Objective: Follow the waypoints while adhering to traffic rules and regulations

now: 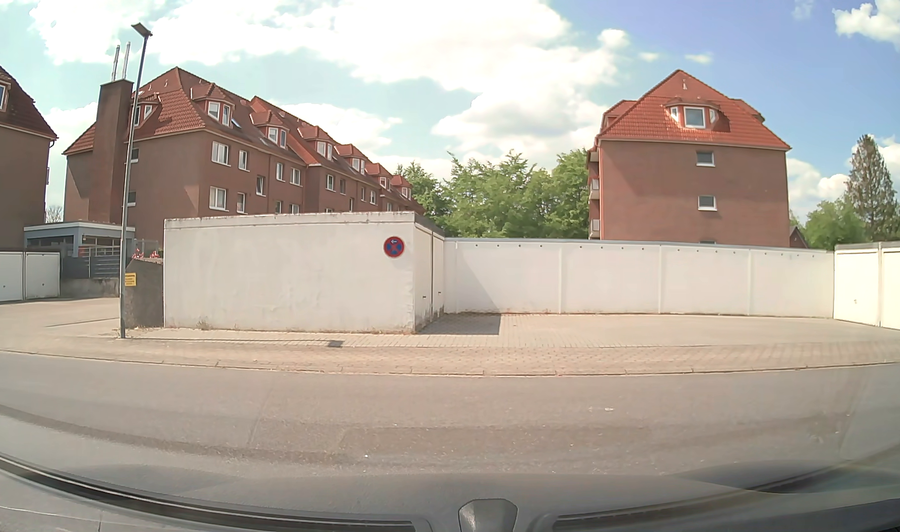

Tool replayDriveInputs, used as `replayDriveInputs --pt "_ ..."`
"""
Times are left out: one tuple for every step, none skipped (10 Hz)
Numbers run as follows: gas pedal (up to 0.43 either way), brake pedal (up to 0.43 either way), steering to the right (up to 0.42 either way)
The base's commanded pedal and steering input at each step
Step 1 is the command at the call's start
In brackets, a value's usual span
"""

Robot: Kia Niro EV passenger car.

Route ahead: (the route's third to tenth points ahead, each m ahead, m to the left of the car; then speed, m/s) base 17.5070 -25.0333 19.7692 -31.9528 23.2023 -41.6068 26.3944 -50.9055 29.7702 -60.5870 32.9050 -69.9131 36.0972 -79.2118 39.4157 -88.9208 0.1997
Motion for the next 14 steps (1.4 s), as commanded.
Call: replayDriveInputs --pt "0.0 0.11 0.716" --pt "0.0 0.098 0.74" --pt "0.0 0.098 0.779" --pt "0.0 0.091 0.812" --pt "0.0 0.098 0.863" --pt "0.0 0.091 0.905" --pt "0.0 0.067 0.927" --pt "0.0 0.055 0.959" --pt "0.0 0.055 0.971" --pt "0.0 0.055 0.971" --pt "0.0 0.049 0.971" --pt "0.0 0.049 0.971" --pt "0.0 0.049 0.971" --pt "0.0 0.049 0.971"
